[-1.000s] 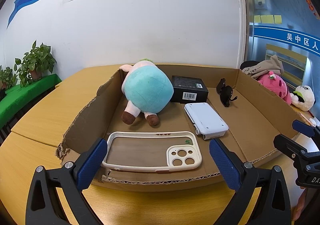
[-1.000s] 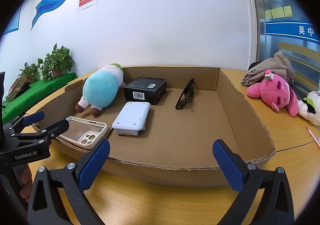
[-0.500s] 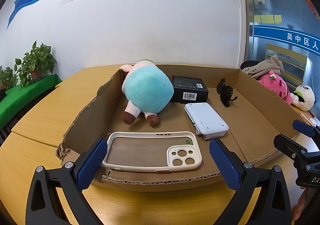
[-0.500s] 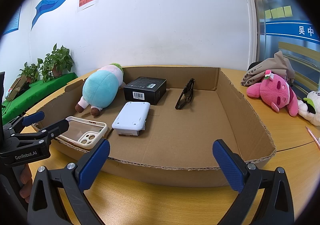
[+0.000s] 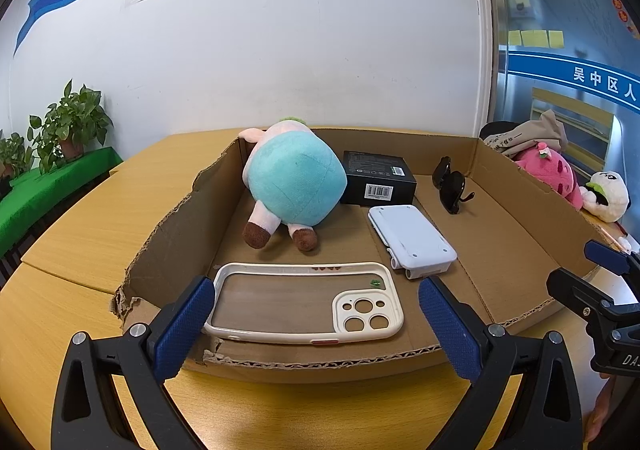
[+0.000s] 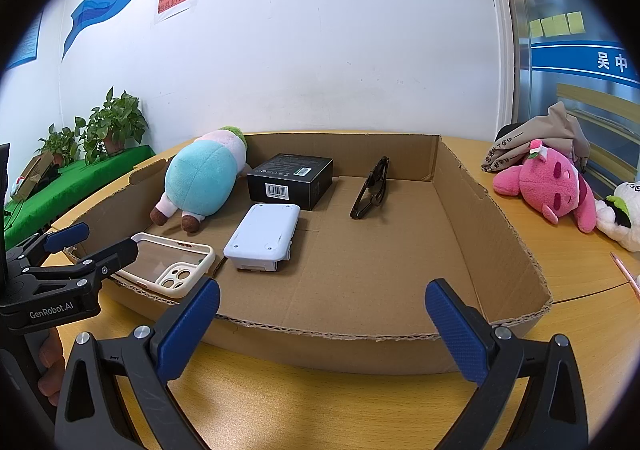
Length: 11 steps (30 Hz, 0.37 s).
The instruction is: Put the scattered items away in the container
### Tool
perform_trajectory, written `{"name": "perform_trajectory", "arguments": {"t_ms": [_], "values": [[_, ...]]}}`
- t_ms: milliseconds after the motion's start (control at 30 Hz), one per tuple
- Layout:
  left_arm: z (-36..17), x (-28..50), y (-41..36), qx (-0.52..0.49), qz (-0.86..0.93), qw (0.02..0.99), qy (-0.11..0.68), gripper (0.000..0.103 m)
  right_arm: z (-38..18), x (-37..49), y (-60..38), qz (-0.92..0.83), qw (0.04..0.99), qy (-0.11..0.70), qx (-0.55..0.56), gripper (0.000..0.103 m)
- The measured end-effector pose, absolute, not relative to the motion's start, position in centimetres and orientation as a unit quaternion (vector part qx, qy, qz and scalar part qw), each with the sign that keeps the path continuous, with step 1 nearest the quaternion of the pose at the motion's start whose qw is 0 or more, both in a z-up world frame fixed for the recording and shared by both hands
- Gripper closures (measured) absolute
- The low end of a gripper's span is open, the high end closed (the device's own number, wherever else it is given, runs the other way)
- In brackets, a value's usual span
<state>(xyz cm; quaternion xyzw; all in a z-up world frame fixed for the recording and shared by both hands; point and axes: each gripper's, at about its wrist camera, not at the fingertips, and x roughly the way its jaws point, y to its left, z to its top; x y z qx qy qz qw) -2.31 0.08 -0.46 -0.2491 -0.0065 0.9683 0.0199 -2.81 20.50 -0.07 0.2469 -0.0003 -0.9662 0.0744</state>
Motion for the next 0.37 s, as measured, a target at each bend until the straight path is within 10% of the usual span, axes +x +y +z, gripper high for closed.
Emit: {"name": "perform_trajectory", "arguments": {"t_ms": [367], "values": [[-0.42, -2.16, 0.12, -0.246, 0.969, 0.013, -0.001, 0.0, -0.1, -2.78, 20.5, -0.966, 0.074, 0.0, 0.247, 0.001]]}}
